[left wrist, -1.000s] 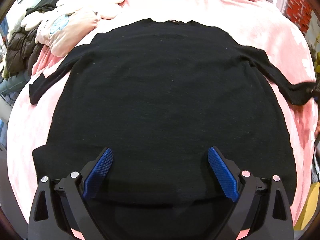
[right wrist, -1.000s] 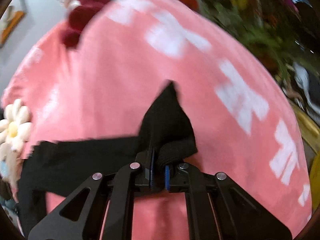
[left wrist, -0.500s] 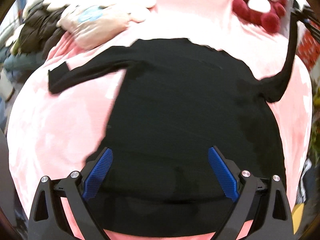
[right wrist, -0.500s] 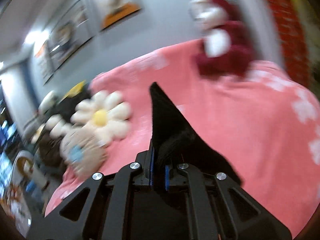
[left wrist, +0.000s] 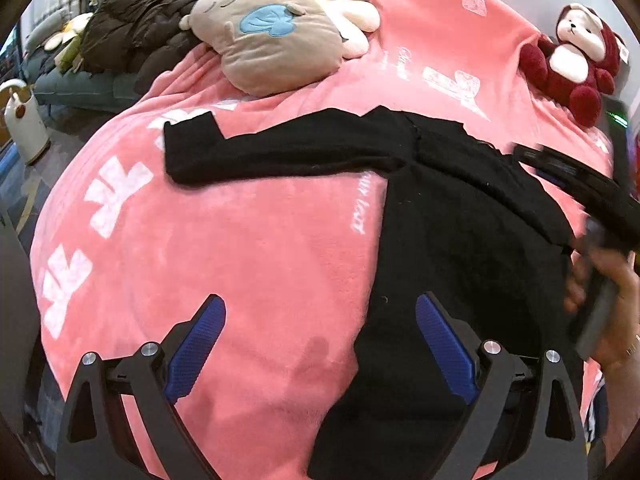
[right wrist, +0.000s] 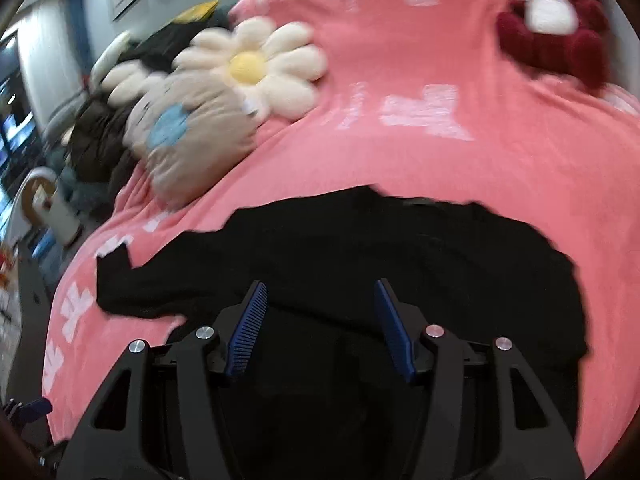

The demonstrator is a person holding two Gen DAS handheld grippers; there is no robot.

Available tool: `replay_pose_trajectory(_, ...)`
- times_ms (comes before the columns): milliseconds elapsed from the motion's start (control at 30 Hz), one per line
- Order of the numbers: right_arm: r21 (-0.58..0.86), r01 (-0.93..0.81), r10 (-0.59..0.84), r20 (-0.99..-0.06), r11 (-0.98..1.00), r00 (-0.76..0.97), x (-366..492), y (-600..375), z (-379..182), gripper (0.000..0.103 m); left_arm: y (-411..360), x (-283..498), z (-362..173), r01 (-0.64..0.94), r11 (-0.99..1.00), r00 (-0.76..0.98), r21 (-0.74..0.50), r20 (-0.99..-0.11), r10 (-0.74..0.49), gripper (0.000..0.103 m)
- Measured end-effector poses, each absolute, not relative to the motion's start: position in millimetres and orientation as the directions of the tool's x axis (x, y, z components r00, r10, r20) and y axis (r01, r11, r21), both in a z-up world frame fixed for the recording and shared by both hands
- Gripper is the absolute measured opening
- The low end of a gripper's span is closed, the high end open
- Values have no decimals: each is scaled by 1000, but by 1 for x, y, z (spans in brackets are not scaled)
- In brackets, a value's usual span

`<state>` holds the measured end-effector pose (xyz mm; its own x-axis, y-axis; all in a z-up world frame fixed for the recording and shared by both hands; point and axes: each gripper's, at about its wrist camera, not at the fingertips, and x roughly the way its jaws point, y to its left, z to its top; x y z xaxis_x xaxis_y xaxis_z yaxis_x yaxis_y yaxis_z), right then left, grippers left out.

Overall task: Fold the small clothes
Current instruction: 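Lay the sleeve across the sweater body and open the right tool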

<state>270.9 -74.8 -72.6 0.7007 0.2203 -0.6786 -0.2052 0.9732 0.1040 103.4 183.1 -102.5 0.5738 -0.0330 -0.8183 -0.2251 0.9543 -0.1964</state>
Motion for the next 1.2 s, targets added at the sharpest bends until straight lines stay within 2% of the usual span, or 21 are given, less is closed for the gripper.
replay_pose_trajectory(67, 53, -113, 119, -684, 992, 720, 256, -115, -70, 54, 179, 112, -104, -214, 952, 570, -220, -820, -61, 94)
replay_pose_trajectory(167, -51, -8, -30, -690, 999, 723, 241, -172, -77, 54, 162, 140, -101, -184, 930, 566, -317, -808, -163, 94)
replay_pose_trajectory(233, -68, 43, -79, -718, 997, 691, 238, -208, -92, 44, 145, 173, -97, -150, 908, 567, -391, -787, -245, 94)
replay_pose_trajectory(300, -47, 69, -81, -741, 997, 667, 242, -233, -104, 37, 127, 204, -93, -135, 902, 576, -411, -773, -266, 94)
replay_pose_trajectory(500, 2, 40, -22, -802, 999, 597, 278, -248, -146, 36, 75, 299, -97, -128, 905, 586, -406, -767, -261, 94)
replay_pose_trajectory(567, 31, 34, 5, -809, 999, 588, 292, -250, -160, 35, 69, 322, -109, -154, 912, 565, -381, -791, -235, 94)
replay_pose_trajectory(633, 102, 40, 58, -799, 994, 599, 305, -254, -162, 17, 61, 347, -132, -162, 919, 518, -359, -824, -231, 93)
replay_pose_trajectory(667, 108, 57, 50, -785, 993, 617, 306, -257, -158, 8, 59, 357, -145, -184, 932, 490, -312, -851, -188, 91)
replay_pose_trajectory(767, 85, 113, -11, -748, 990, 663, 301, -280, -151, 10, 52, 361, -160, -175, 968, 514, -181, -855, -67, 90)
replay_pose_trajectory(800, 71, 118, -18, -784, 990, 620, 303, -287, -168, 19, 41, 360, -163, -143, 984, 520, -105, -854, -15, 90)
replay_pose_trajectory(833, 81, 117, -6, -799, 990, 601, 302, -291, -179, 24, 37, 359, -164, -134, 988, 525, -81, -851, 2, 92)
replay_pose_trajectory(867, 84, 116, -6, -786, 990, 618, 298, -292, -175, 26, 34, 355, -165, -133, 989, 543, -65, -839, 18, 92)
replay_pose_trajectory(900, 79, 114, -10, -777, 990, 630, 297, -291, -167, 31, 36, 354, -166, -134, 989, 547, -66, -837, 18, 92)
replay_pose_trajectory(1000, 156, 113, 33, -715, 981, 698, 283, -287, -134, 31, 43, 351, -165, -156, 982, 550, -105, -835, -3, 92)
replay_pose_trajectory(1100, 143, 77, 33, -640, 987, 767, 272, -269, -102, 31, 42, 346, -161, -163, 979, 550, -120, -835, -11, 92)
replay_pose_trajectory(1200, 196, 45, 91, -632, 980, 769, 286, -267, -88, 30, 32, 341, -158, -143, 983, 547, -111, -837, -15, 92)
